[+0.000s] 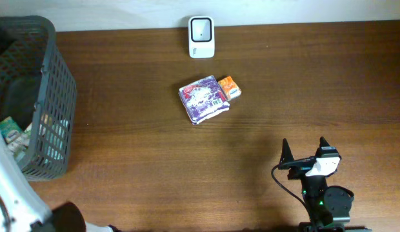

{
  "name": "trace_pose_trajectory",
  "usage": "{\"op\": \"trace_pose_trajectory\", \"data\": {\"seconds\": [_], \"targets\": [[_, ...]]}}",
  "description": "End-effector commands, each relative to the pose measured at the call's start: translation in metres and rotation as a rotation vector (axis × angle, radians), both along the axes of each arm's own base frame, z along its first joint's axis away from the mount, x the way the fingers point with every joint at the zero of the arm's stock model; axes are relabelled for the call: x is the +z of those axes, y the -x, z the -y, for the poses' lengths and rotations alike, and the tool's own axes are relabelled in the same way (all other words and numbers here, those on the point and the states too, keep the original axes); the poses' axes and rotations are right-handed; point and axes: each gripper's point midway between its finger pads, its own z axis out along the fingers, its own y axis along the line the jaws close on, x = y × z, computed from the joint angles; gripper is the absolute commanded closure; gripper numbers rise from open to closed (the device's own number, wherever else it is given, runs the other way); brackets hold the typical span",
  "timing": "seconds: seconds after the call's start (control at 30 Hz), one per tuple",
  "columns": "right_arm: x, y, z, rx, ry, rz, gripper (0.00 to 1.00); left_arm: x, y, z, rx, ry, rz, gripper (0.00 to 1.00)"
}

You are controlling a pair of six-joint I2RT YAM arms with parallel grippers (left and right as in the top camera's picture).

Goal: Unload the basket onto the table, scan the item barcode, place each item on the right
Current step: 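Place the purple pack on the table beside the orange pack, then reach the left gripper into the basket and grasp the white Pantene tube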

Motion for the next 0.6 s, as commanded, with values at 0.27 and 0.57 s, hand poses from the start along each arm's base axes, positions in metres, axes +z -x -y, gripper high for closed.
{"op": "trace_pose_trajectory", "data": {"seconds": [0.27,0.57], "targets": [[-0.004,0.000,0.000,0.000,-0.007,-0.006,0.01,-0.150,-0.020,-0.046,-0.251,-0.125,-0.479,0.17],[-0.004,0.000,0.000,0.000,-0.007,-0.005,0.01,-0.213,-0.005,-0.068,-0.391,-0.158,-0.667,0.11]]}}
